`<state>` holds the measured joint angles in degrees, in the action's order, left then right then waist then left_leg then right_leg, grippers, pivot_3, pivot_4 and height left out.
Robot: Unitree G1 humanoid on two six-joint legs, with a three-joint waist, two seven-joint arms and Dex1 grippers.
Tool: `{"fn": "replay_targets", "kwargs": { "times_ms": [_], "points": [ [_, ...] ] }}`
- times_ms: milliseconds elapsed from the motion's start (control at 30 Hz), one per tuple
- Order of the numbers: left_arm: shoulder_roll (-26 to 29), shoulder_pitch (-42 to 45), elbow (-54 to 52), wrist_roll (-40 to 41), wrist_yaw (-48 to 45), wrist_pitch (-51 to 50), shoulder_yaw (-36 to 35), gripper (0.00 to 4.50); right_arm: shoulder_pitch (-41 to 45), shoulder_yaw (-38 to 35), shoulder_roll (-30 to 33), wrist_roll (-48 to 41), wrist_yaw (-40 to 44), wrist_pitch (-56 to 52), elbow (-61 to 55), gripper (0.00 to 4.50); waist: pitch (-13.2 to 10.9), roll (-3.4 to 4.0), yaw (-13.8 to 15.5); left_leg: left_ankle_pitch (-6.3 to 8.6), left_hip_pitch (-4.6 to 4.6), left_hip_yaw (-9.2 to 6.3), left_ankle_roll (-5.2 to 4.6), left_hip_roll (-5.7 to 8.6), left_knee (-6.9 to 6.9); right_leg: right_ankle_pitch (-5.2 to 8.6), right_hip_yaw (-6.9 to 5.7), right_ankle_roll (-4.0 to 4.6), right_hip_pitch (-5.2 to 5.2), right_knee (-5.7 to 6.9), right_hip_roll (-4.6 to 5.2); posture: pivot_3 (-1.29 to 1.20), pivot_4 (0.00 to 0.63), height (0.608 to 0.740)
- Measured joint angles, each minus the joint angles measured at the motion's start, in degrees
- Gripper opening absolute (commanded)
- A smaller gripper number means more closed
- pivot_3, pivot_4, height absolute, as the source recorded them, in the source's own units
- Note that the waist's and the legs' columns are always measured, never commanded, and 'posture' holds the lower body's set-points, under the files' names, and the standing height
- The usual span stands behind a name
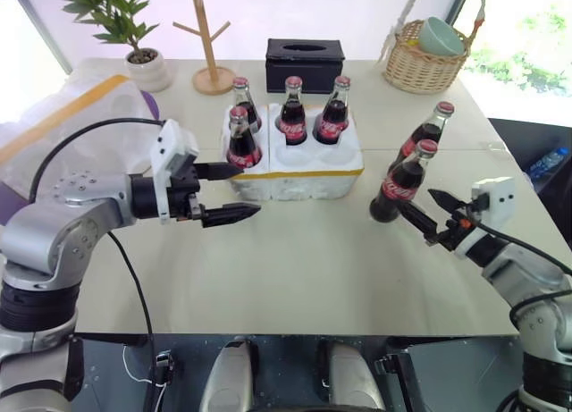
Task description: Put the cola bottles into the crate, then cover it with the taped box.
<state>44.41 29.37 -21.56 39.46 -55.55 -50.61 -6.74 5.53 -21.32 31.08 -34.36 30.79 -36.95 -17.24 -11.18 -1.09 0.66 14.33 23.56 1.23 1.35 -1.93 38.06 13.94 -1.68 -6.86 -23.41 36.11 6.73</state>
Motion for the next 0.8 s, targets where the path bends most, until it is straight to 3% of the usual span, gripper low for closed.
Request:
{"fn": "replay_targets", "kwargs": {
  "times_ms": [400, 533, 800],
  "points": [
    [-1.60, 1.13, 0.17, 0.37, 1.04, 0.48, 2.01, 4.47, 8.59, 7.91, -1.21, 4.97, 3.24, 7.38, 12.58, 4.50, 0.00, 0.00, 0.05, 0.00, 0.00, 0.00, 0.00, 0.00, -0.01, 0.00, -0.01, 0.00, 0.00, 0.00, -0.01, 0.00, 0.150, 0.736],
    [-1.63, 1.46, 0.16, 1.10, 1.09, 0.41, 2.01, 4.50, 8.82, 8.46, -1.28, 5.64, 3.79, 8.63, 14.11, 2.79, 0.00, 0.00, -0.03, 0.00, 0.00, 0.01, 0.00, 0.00, -0.01, 0.00, 0.00, 0.00, 0.00, -0.01, 0.00, 0.00, 0.150, 0.736],
    [-1.49, 0.86, -0.07, 2.84, 3.24, -0.23, 0.81, 4.50, 11.44, 4.27, 3.31, -2.58, 5.63, 0.44, 10.31, 2.82, -0.08, 0.13, -0.08, 0.00, 0.03, 0.02, 0.00, 0.00, -0.03, -0.01, 0.01, -0.01, -0.04, -0.02, 0.01, 0.00, 0.150, 0.736]
  ]
}}
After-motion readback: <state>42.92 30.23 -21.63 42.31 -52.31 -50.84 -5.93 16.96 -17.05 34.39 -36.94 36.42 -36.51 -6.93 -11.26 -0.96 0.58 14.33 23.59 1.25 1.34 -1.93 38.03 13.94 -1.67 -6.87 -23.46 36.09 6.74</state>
